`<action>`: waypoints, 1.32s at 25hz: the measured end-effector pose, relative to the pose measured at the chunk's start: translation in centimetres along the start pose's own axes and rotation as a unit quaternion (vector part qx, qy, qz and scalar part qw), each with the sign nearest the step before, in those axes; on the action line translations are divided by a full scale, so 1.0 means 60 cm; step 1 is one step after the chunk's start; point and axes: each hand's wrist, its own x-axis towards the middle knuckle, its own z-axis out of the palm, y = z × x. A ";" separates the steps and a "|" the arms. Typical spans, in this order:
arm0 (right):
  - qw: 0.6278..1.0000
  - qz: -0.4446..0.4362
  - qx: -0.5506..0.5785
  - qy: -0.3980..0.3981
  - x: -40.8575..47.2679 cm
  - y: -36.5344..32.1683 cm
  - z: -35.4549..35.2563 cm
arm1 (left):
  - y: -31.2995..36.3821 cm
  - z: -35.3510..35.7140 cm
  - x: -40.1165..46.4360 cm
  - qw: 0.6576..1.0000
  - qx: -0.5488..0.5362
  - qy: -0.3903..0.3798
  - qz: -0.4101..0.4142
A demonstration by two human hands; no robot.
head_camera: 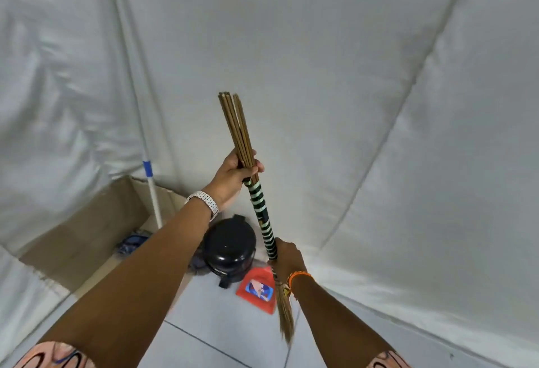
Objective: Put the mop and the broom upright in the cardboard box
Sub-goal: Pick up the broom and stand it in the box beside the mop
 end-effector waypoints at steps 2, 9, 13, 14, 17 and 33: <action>1.000 -0.015 0.010 -0.015 0.011 -0.099 0.050 | 0.034 -0.100 -0.025 0.999 0.028 0.005 0.019; 0.994 -0.052 0.074 -0.059 0.061 -0.389 0.201 | 0.095 -0.368 -0.061 0.997 0.067 0.029 0.040; 0.990 -0.065 0.100 -0.070 0.136 -0.502 0.284 | 0.091 -0.512 -0.024 0.994 0.096 0.028 0.051; 0.990 -0.069 0.096 -0.070 0.163 -0.529 0.306 | 0.087 -0.551 -0.007 0.994 0.097 0.029 0.050; 0.990 -0.076 0.098 -0.074 0.248 -0.610 0.363 | 0.078 -0.660 0.047 0.995 0.093 0.031 0.034; 0.990 -0.021 0.129 -0.050 0.698 -0.951 0.653 | -0.068 -1.198 0.388 0.990 0.111 0.058 -0.066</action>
